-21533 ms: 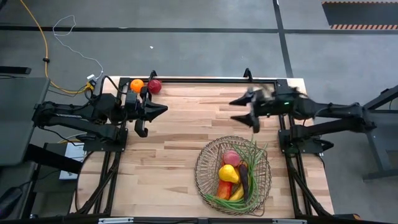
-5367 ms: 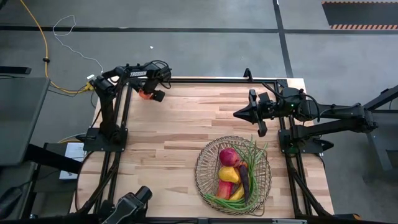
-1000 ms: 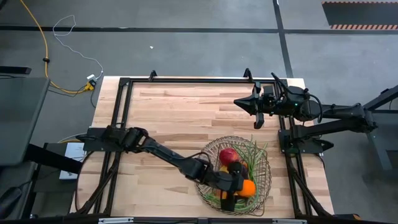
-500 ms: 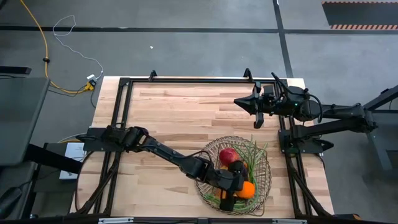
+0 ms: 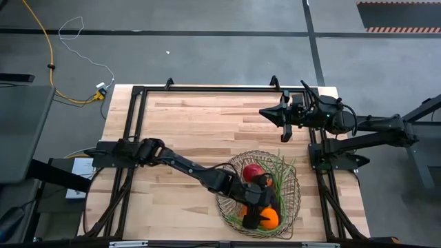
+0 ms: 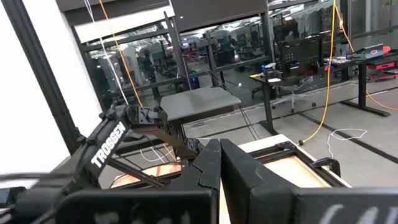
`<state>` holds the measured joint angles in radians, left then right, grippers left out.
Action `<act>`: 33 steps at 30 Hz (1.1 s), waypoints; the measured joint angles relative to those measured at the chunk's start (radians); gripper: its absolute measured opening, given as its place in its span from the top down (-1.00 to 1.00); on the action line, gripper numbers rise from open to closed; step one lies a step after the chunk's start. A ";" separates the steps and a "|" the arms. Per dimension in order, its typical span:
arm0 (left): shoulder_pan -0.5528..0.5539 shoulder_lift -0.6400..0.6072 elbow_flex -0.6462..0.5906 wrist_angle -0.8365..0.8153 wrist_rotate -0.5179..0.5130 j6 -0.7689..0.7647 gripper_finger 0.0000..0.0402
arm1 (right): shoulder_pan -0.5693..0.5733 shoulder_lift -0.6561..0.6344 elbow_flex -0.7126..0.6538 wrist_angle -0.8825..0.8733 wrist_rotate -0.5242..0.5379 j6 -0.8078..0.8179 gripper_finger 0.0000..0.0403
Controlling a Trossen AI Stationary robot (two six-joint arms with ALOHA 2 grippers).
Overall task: Build produce basket
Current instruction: Return to Home Position
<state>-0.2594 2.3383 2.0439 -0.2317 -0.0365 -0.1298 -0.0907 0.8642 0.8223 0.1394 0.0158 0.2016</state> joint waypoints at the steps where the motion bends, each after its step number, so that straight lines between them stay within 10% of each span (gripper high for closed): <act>1: -0.001 0.000 0.015 -0.019 0.000 0.002 -0.89 | 0.000 0.000 0.000 0.000 0.000 0.000 1.00; 19: 0.064 -0.005 0.311 -0.584 -0.052 0.138 -0.89 | 0.000 0.000 0.000 0.000 0.000 0.000 1.00; 33: 0.152 -0.152 0.292 -0.746 -0.111 0.107 -0.89 | 0.000 0.000 0.000 -0.001 -0.008 -0.001 1.00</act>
<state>-0.1075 2.1867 2.3363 -0.9777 -0.1472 -0.0226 -0.0909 0.8638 0.8223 0.1388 0.0074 0.2008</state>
